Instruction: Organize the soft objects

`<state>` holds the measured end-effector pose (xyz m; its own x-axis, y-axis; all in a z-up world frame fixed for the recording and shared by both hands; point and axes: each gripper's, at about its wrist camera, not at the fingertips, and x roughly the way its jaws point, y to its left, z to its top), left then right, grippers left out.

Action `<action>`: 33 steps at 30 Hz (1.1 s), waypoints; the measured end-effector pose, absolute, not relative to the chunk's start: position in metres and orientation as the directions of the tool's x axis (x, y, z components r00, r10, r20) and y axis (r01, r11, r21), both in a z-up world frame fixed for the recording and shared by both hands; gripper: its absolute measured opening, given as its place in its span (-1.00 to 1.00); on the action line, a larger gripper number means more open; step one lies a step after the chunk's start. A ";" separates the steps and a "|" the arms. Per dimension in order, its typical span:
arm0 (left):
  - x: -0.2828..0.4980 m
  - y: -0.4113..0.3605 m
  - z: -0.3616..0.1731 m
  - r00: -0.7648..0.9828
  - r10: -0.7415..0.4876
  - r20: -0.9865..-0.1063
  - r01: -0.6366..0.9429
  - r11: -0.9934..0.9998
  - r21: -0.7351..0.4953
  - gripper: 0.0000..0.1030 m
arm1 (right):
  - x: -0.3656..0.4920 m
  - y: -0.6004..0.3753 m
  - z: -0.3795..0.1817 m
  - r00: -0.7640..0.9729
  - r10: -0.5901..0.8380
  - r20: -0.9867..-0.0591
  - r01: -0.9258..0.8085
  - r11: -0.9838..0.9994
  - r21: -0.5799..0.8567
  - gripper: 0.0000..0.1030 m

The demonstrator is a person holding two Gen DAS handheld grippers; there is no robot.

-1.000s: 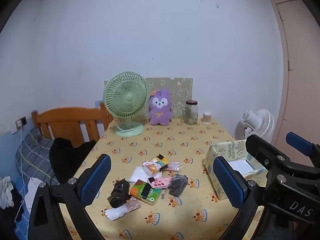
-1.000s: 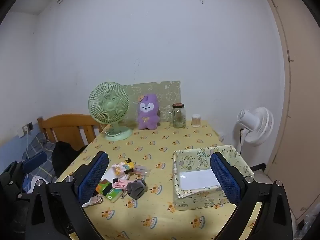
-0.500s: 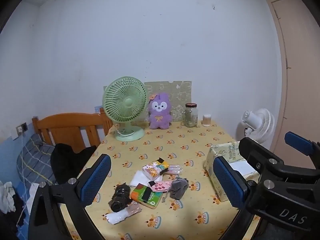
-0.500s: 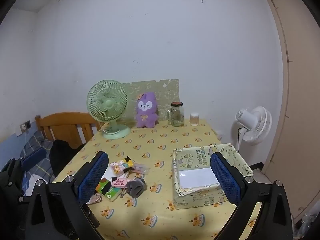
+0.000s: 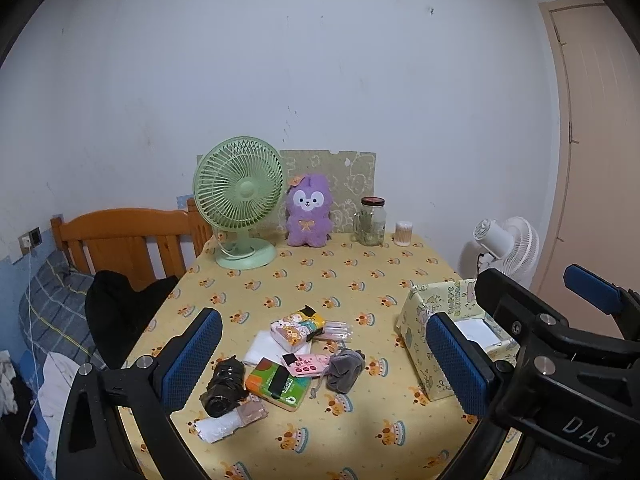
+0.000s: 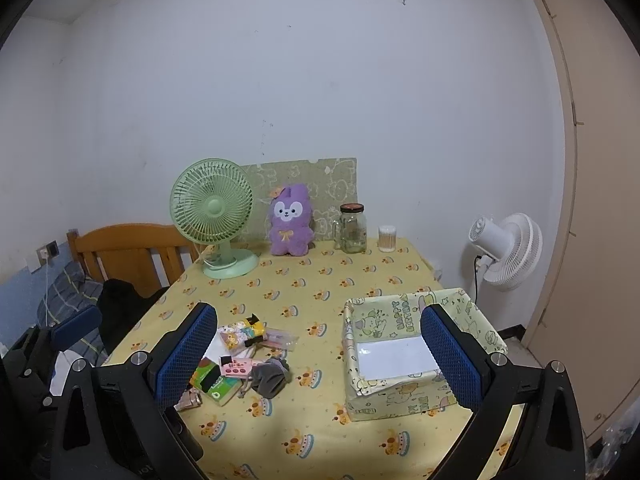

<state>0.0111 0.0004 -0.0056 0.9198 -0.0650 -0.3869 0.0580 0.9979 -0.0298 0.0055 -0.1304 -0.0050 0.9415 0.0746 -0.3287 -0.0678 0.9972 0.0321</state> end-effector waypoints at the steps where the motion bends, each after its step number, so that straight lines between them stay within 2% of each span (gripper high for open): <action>1: 0.011 -0.001 -0.007 0.919 -0.065 -0.388 0.057 0.998 -0.030 0.99 | 0.006 -0.130 -0.005 0.942 0.073 -0.329 -0.067 0.997 0.031 0.99; 33: 0.007 -0.009 -0.007 0.927 -0.041 -0.373 0.052 0.998 0.019 1.00 | 0.006 -0.129 -0.009 0.936 0.097 -0.339 -0.087 0.995 0.044 0.99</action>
<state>0.0072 -0.0095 -0.0067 0.9268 -0.0410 -0.3734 0.0517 0.9985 0.0187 0.0056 -0.1293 -0.0094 0.9356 0.0973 -0.3395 -0.0874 0.9952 0.0443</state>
